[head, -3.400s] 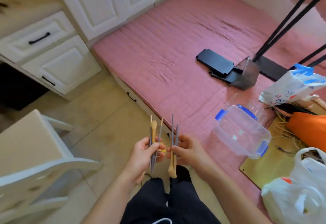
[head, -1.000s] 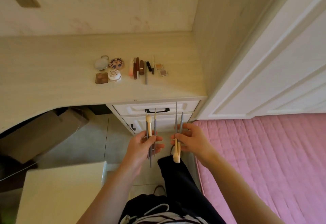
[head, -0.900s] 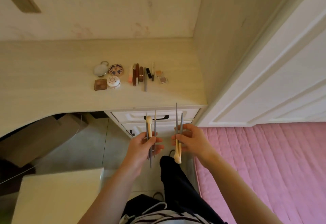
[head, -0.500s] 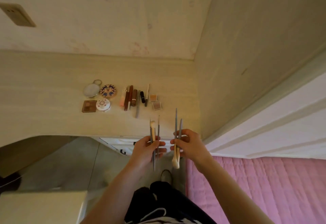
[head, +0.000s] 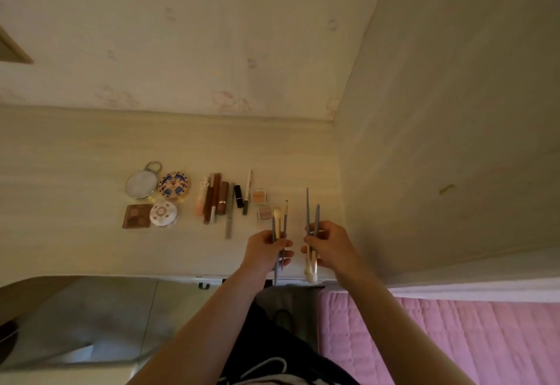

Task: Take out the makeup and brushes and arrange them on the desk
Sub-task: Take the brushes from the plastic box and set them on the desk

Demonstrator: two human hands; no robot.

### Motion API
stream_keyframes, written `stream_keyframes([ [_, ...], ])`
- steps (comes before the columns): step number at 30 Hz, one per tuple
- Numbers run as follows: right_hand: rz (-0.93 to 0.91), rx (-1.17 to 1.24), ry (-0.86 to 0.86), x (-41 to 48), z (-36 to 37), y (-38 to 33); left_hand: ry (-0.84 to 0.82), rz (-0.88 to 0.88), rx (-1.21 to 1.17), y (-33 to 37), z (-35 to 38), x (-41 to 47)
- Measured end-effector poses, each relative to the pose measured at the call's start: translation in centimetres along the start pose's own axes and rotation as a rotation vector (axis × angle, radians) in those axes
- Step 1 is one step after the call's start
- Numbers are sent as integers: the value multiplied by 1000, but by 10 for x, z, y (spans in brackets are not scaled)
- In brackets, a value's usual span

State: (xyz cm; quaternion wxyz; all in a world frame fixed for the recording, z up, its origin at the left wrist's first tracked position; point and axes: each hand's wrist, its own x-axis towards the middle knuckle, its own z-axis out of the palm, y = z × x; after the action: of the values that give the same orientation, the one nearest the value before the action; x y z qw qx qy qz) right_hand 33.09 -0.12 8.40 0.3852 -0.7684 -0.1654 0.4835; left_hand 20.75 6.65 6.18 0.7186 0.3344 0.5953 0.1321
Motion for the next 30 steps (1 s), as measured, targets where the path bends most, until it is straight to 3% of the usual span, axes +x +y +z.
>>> stream_keyframes([
  [9, 72, -129, 120, 55, 1, -11, -100, -61, 80, 21, 25, 54],
  [26, 91, -329, 233, 120, 3, -6, -11, -53, 143, 28, 53, 104],
  [30, 75, -353, 271, 124, 3, -6, -4, 11, 275, 27, 50, 109],
])
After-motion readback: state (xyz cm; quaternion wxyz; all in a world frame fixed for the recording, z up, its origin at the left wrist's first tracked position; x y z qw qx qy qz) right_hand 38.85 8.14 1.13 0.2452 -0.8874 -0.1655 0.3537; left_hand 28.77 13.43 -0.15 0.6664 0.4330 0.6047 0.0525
